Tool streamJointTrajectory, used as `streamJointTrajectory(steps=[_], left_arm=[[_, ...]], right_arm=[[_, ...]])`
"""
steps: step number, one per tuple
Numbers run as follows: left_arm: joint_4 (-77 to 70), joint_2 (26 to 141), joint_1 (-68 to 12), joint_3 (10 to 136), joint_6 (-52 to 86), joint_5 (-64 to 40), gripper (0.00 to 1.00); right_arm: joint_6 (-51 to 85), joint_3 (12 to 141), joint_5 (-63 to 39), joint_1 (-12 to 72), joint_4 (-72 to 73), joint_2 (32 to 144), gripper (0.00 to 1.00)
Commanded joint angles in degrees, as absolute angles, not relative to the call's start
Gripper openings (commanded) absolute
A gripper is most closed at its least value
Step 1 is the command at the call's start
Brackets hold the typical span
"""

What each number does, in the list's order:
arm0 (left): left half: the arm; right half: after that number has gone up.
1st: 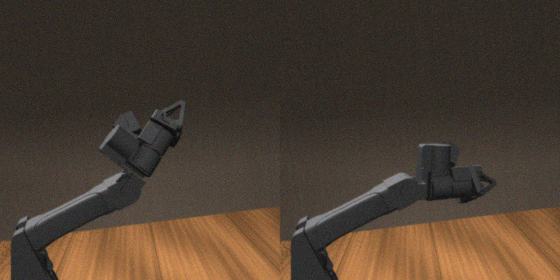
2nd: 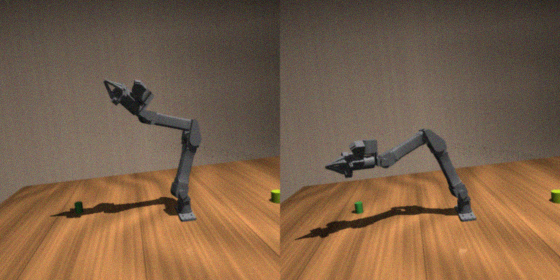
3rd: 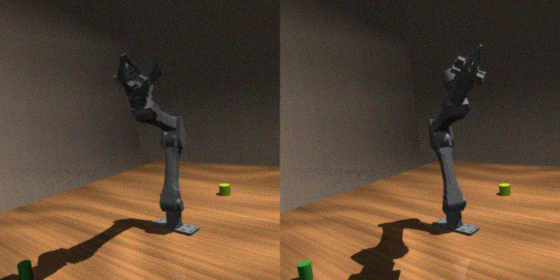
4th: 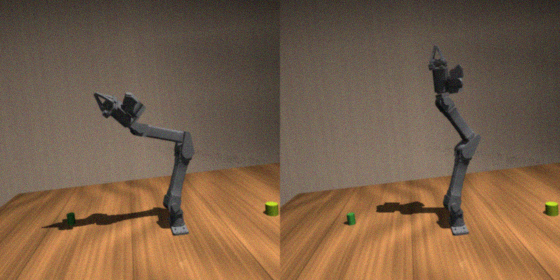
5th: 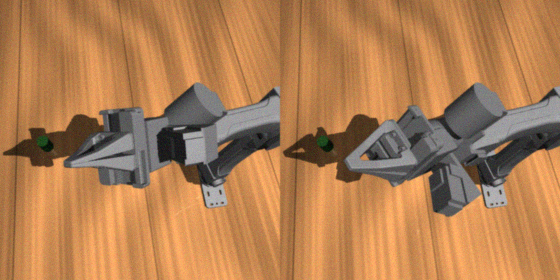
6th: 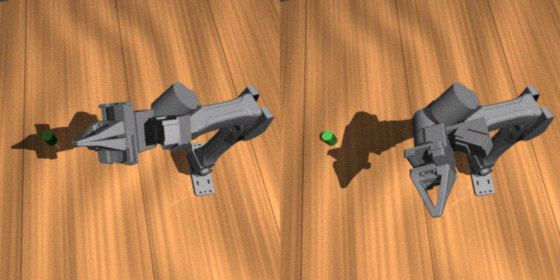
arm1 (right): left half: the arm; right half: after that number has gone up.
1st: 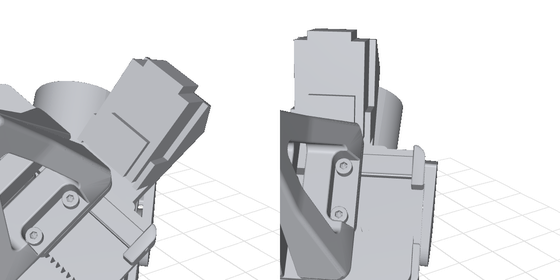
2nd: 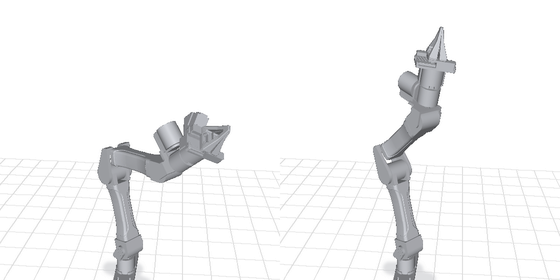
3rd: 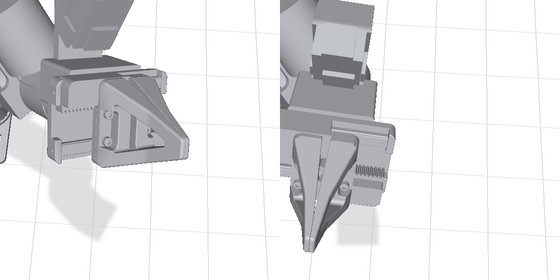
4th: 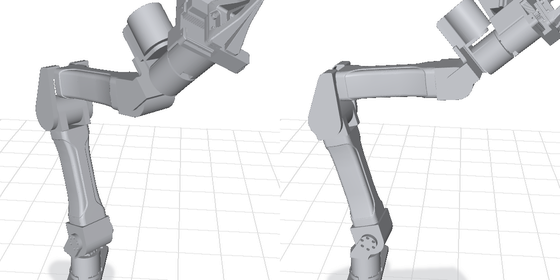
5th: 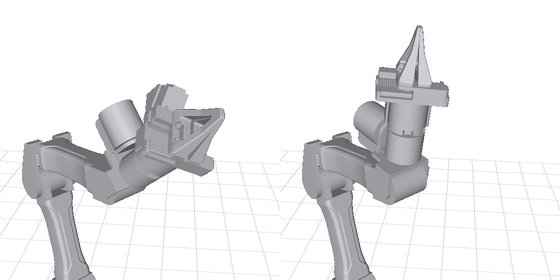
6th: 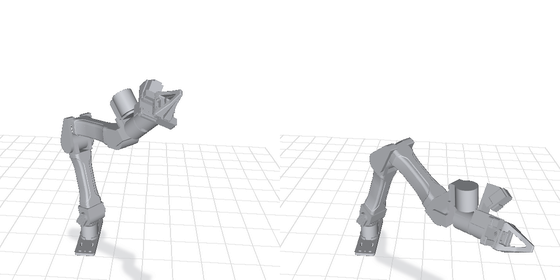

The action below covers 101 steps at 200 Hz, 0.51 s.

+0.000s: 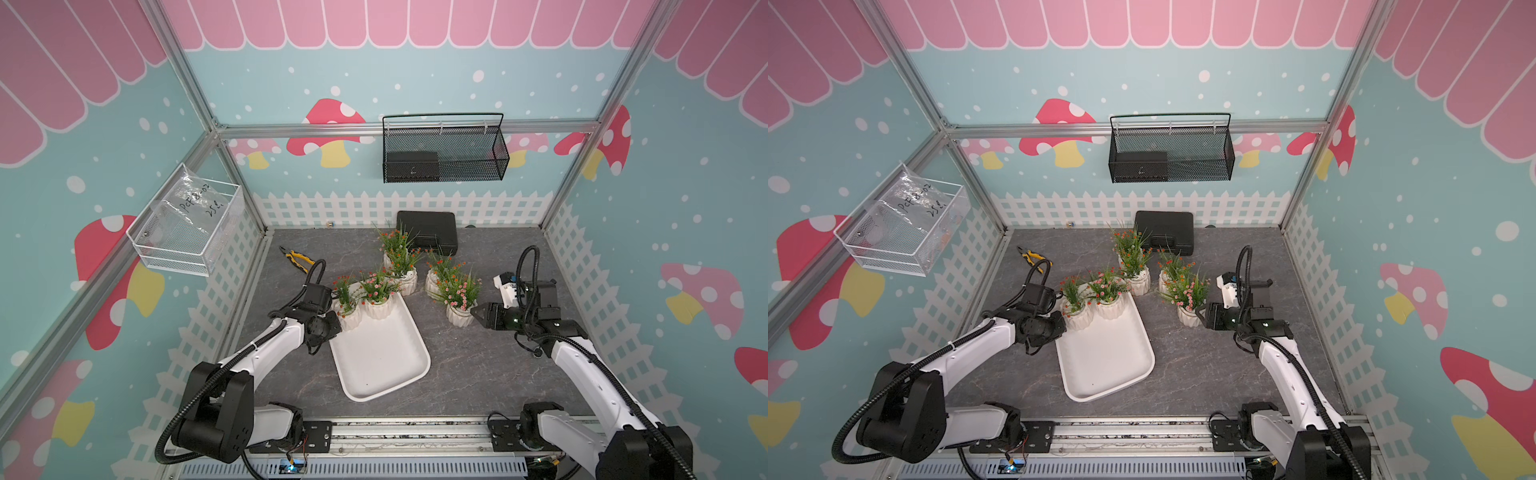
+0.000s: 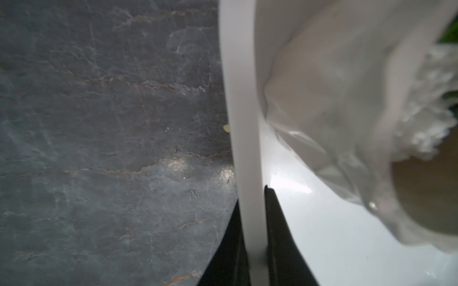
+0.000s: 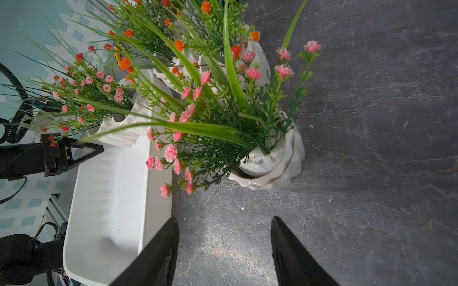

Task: Put the potted gypsophila into the storage box
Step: Adjust the storage box at the center of the board.

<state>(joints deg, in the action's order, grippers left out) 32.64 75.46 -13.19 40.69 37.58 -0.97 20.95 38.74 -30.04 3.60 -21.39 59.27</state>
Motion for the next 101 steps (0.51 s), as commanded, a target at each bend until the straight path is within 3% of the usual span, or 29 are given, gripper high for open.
streamJointTrajectory(steps=[1,15,39,82,101], left_arm=[[27.2,75.3,-12.5,39.9,41.2,1.0,0.02],[27.4,74.9,-12.5,40.1,40.7,0.6,0.22],[30.1,72.5,-12.0,40.9,39.4,1.2,0.39],[39.3,63.8,-8.9,45.5,35.4,0.2,0.47],[38.8,61.4,-8.2,47.3,33.2,-6.8,0.47]], right_arm=[[22.1,38.7,-29.9,2.5,-21.2,58.2,0.63],[22.0,38.2,-29.7,1.3,-22.4,57.5,0.64],[21.8,37.7,-30.5,-2.3,-23.8,56.5,0.64],[24.0,35.6,-34.3,-6.5,-22.2,55.4,0.65],[24.8,34.8,-34.5,-6.6,-21.2,55.2,0.65]])
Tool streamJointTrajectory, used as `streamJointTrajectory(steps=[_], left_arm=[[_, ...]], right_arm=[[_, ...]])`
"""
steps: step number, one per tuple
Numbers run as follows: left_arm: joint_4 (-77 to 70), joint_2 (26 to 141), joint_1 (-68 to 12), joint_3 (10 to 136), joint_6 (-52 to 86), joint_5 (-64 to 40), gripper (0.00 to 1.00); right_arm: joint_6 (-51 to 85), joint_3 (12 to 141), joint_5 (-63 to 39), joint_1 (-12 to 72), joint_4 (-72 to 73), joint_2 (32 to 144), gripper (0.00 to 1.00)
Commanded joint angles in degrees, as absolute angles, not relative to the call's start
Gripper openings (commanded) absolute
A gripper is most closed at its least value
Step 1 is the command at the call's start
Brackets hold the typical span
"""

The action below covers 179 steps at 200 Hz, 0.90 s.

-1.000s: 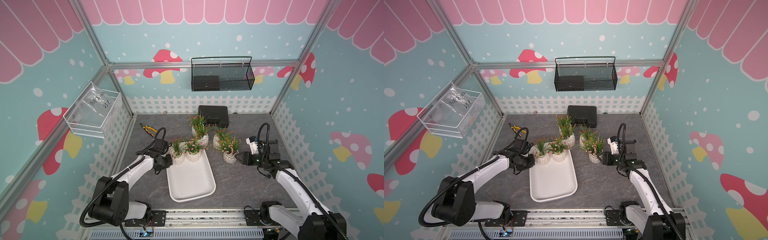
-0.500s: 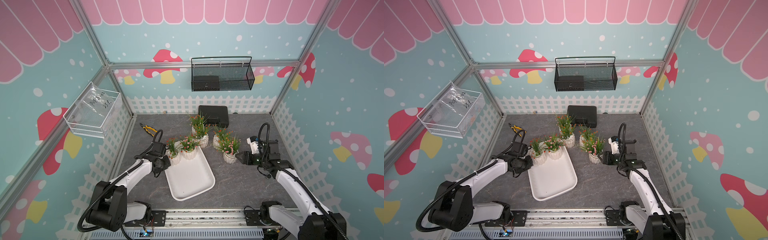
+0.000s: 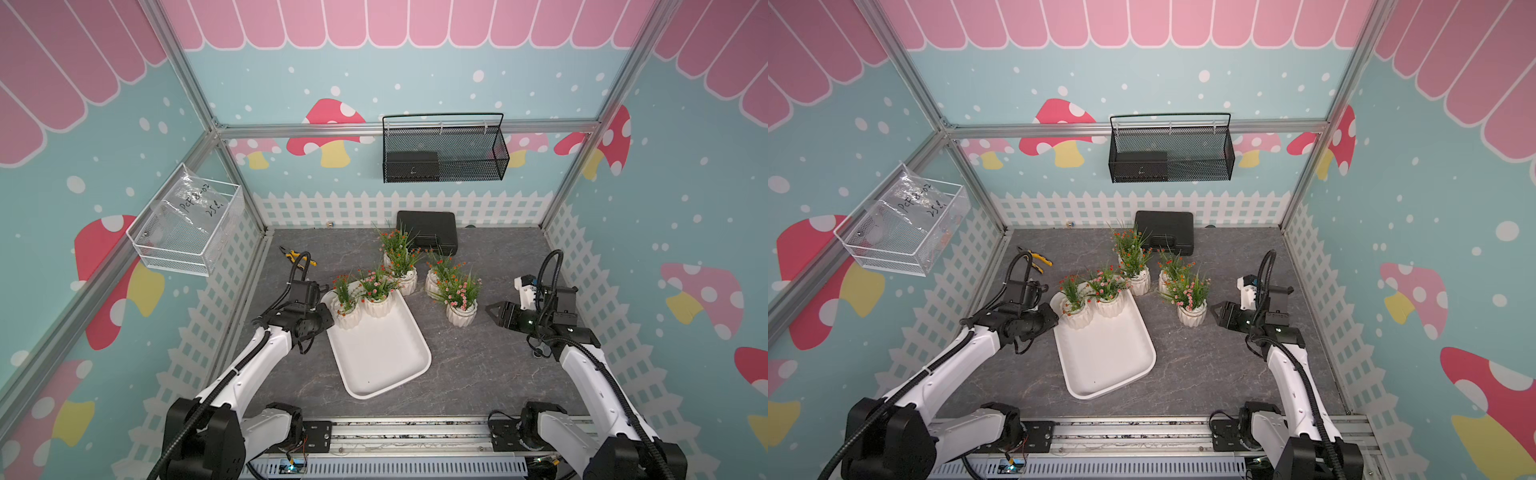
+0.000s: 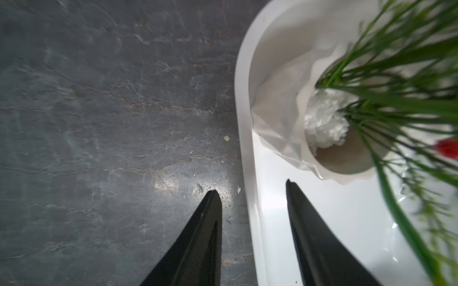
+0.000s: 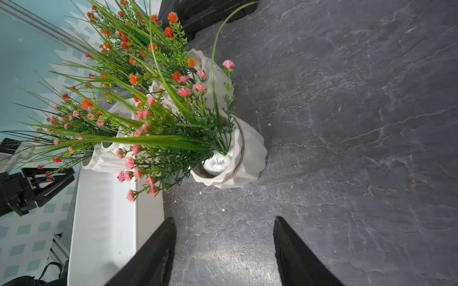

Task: Put the potted gypsophila into the storage box
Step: Adjust the storage box at the center of the board, then pick up the baby's breath potted plant from the center of the board.

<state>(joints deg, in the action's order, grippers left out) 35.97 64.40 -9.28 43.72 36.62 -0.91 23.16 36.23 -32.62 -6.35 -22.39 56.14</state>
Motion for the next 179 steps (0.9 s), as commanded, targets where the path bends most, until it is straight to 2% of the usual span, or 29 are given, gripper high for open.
streamJointTrajectory(steps=[1,30,55,104,179], left_arm=[[39.0,61.3,-8.2,47.4,33.0,-7.3,0.47],[43.5,60.4,-8.1,53.9,25.1,-16.7,0.48],[45.2,60.5,-8.0,57.2,19.7,-24.5,0.51],[40.5,61.9,-8.1,54.4,19.3,-37.6,0.49],[35.5,60.4,-8.3,51.3,21.6,-43.2,0.45]], right_arm=[[24.8,34.7,-34.5,-6.7,-21.2,55.2,0.65],[25.5,32.8,-34.8,-6.7,-19.4,56.2,0.64],[24.1,32.2,-36.8,-6.3,-18.5,60.1,0.55],[25.7,34.0,-31.8,-1.7,-17.8,63.3,0.54],[26.9,38.5,-29.7,0.4,-16.7,69.4,0.46]])
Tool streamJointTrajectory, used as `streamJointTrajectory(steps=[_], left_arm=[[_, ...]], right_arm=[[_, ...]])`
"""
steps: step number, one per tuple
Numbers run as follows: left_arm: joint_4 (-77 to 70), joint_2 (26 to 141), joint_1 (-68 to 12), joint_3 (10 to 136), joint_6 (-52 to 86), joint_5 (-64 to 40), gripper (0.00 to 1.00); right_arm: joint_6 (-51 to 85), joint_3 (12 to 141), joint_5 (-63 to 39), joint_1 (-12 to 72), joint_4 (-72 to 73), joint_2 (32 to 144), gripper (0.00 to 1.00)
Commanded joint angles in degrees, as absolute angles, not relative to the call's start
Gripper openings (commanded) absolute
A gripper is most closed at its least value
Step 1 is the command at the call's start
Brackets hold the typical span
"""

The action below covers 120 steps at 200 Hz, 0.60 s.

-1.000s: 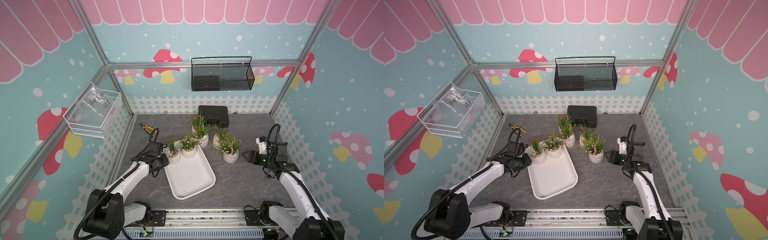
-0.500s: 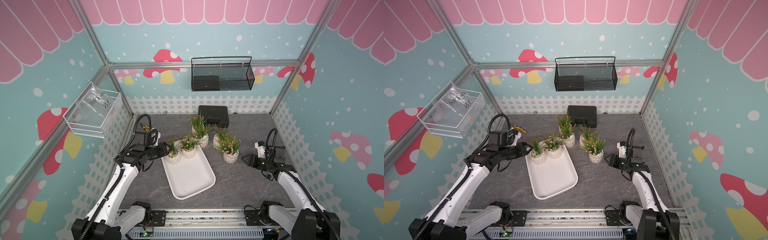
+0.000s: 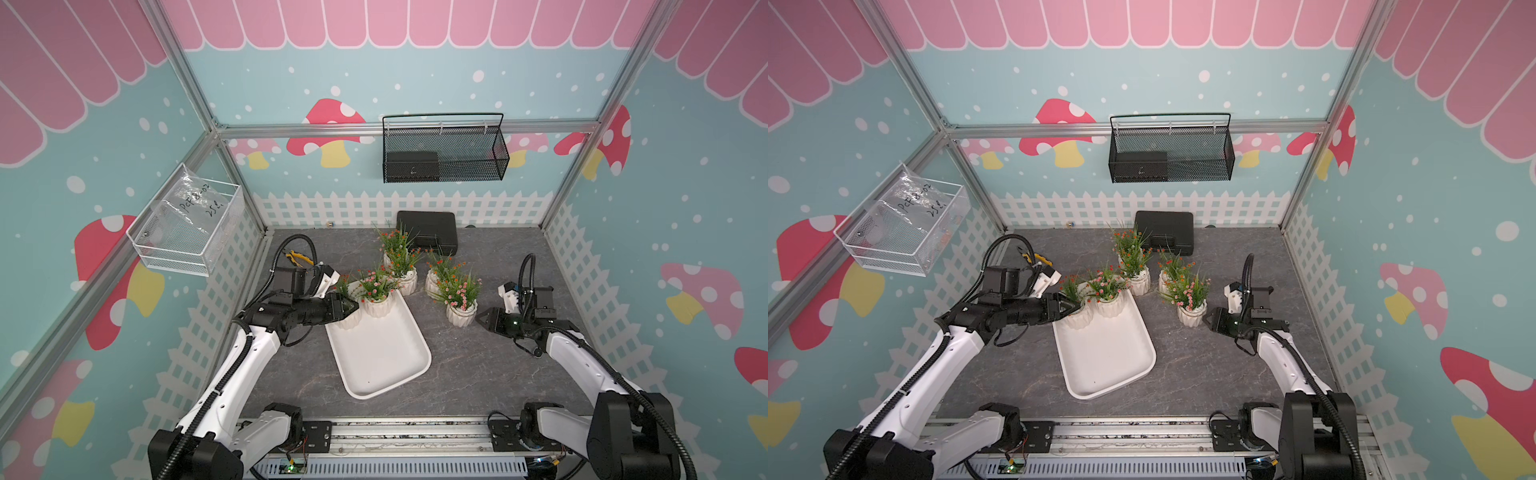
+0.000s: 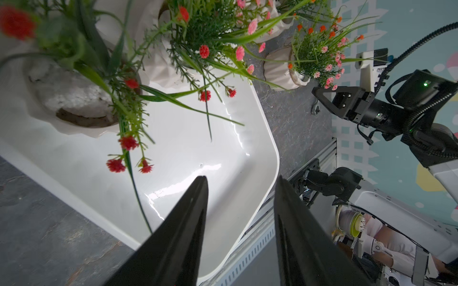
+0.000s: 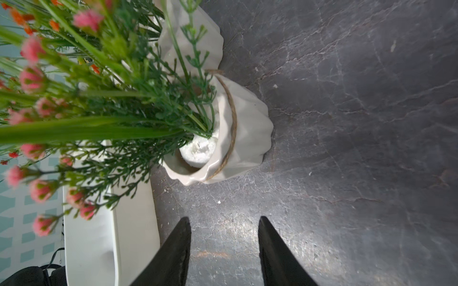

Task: Put the potted gypsophila into the storage box
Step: Pick up the baby's breath potted plant from the center of the board.

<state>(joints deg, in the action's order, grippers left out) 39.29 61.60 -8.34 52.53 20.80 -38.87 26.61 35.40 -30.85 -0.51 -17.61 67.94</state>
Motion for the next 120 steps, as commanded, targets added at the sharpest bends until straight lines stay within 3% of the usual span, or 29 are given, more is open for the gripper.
streamJointTrajectory(steps=[1,120], left_arm=[[35.4,60.4,-8.3,51.3,21.6,-43.3,0.45],[32.2,61.5,-8.7,50.0,23.1,-45.5,0.46]], right_arm=[[26.9,38.5,-29.6,0.4,-16.6,69.5,0.46],[28.9,46.1,-19.0,5.0,-18.6,78.5,0.44]])
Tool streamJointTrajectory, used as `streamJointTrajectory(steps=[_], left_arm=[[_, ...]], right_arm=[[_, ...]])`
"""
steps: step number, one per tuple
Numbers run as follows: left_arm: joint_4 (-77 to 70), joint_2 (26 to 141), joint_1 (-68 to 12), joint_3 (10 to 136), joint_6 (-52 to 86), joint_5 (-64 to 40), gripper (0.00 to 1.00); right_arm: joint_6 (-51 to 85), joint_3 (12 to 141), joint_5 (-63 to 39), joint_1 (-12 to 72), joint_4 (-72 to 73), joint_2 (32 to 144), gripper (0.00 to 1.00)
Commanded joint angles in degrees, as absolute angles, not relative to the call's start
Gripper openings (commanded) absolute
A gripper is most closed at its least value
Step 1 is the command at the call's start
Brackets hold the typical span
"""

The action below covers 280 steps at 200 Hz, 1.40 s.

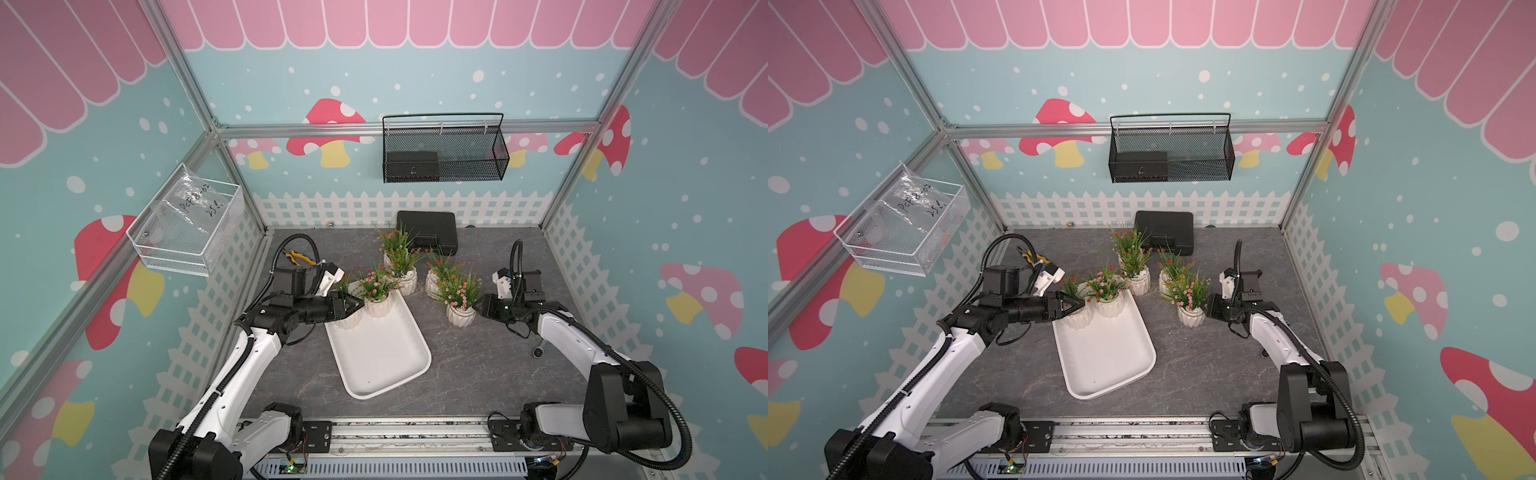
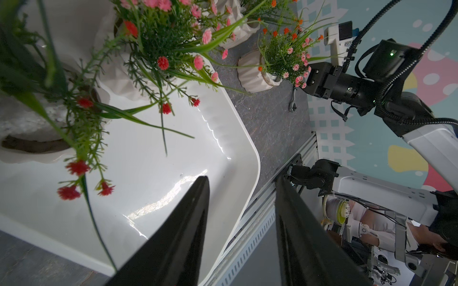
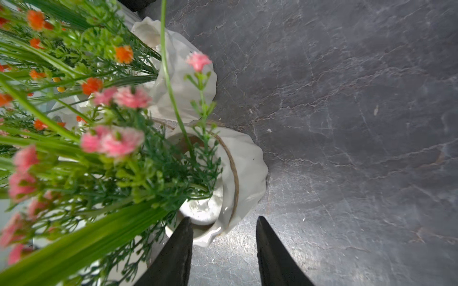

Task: Put the potted gypsophila into the storage box
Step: Pick up the baby's breath potted plant from the center of the board.

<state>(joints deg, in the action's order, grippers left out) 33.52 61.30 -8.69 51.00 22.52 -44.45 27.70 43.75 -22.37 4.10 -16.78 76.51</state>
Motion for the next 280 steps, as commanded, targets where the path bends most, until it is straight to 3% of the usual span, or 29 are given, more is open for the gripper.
streamJointTrajectory(steps=[1,111,180,280], left_arm=[[32.2,61.5,-8.8,50.0,23.2,-45.5,0.46],[31.7,62.4,-15.6,49.7,23.8,-43.5,0.47],[35.4,64.1,-14.8,50.7,22.3,-39.0,0.46],[37.3,63.6,-12.0,51.1,21.9,-37.2,0.44]], right_arm=[[29.0,46.1,-19.0,4.9,-18.7,78.6,0.44],[29.1,50.9,-15.7,7.5,-21.7,85.5,0.36],[29.7,51.9,-6.9,10.8,-24.0,86.3,0.3],[29.2,52.0,-6.0,12.6,-25.9,85.0,0.16]])
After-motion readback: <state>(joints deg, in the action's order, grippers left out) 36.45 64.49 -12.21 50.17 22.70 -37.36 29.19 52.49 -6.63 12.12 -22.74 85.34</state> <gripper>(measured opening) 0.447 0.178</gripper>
